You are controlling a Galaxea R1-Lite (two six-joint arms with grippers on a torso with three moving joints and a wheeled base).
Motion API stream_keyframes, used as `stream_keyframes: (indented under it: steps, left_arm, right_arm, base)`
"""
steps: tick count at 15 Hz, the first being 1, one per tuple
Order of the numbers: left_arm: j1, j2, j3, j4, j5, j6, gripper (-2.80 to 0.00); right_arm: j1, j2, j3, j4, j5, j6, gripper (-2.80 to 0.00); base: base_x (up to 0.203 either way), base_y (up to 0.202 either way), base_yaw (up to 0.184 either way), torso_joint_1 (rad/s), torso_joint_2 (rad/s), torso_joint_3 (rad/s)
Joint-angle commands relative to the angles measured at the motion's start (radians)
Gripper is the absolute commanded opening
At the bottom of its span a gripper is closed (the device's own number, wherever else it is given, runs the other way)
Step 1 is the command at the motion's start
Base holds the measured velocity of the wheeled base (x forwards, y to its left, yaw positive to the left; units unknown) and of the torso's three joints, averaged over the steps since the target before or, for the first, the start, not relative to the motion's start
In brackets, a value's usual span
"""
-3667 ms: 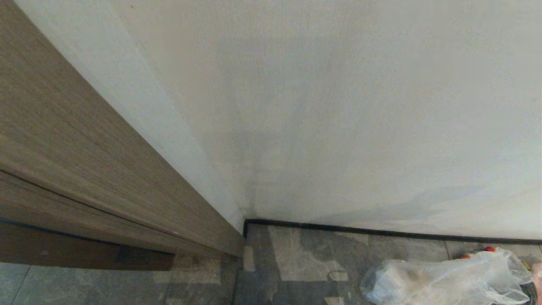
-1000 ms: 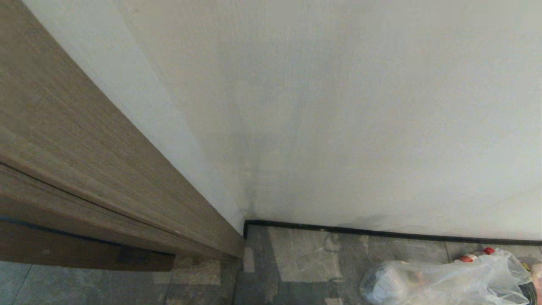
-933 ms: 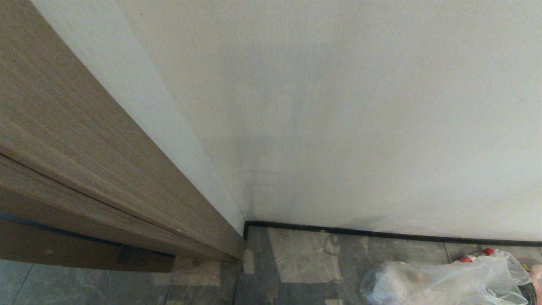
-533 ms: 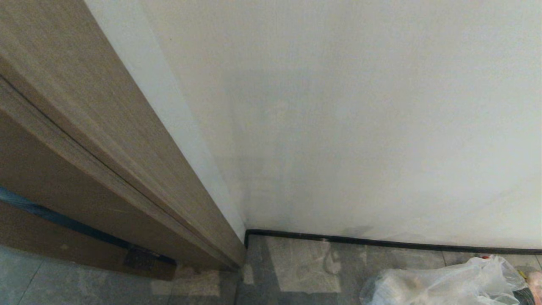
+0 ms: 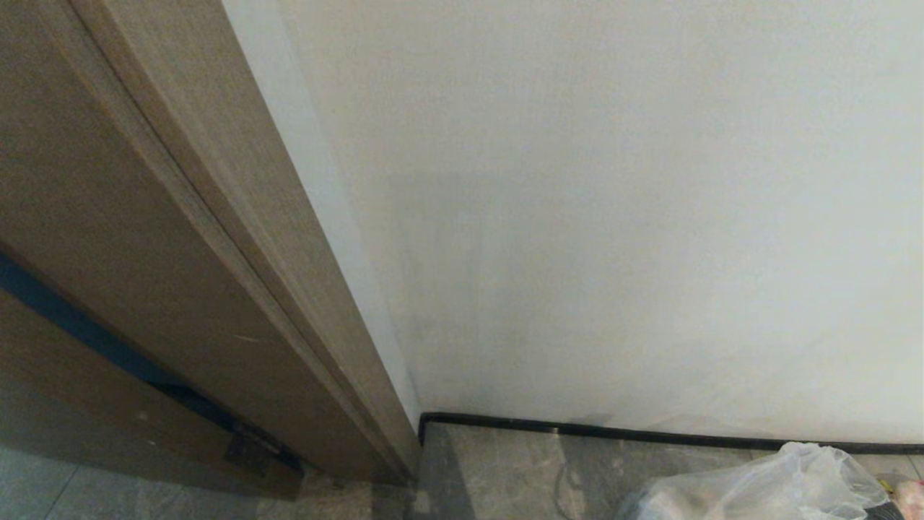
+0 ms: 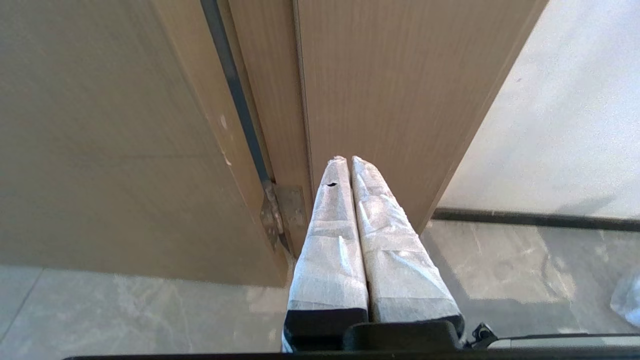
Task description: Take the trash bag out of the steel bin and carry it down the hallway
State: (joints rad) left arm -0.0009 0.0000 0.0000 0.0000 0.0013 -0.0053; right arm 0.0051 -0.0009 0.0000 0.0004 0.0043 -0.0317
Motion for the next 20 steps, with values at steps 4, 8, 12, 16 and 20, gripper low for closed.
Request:
stream_keyframes:
  steps: [4,8,12,16,20]
  left_arm:
    - [-0.001,0.0,0.0,0.0,0.0,-0.001,-2.8]
    - [-0.001,0.0,0.0,0.0,0.0,-0.001,-2.8]
    - [-0.001,0.0,0.0,0.0,0.0,0.001,-2.8]
    - [-0.001,0.0,0.0,0.0,0.0,0.001,-2.8]
    - [-0.001,0.0,0.0,0.0,0.0,0.001,-2.8]
  right_arm:
    - [0.0,0.002,0.0,0.0,0.0,-0.001,-2.8]
    - [-0.001,0.002,0.0,0.0,0.0,-0.001,-2.8]
    - [0.001,0.002,0.0,0.0,0.0,-0.001,-2.8]
    - [0.0,0.002,0.0,0.0,0.0,-0.001,-2.8]
    - [0.0,0.002,0.0,0.0,0.0,-0.001,-2.8]
  base:
    - [0.0,0.0,0.0,0.002,0.0,0.205]
    - [0.0,0.0,0.0,0.003,0.0,0.197]
    - [0.0,0.0,0.0,0.001,0.0,0.061]
    - [0.0,0.0,0.0,0.004,0.0,0.127]
    - [0.0,0.0,0.0,0.002,0.0,0.194]
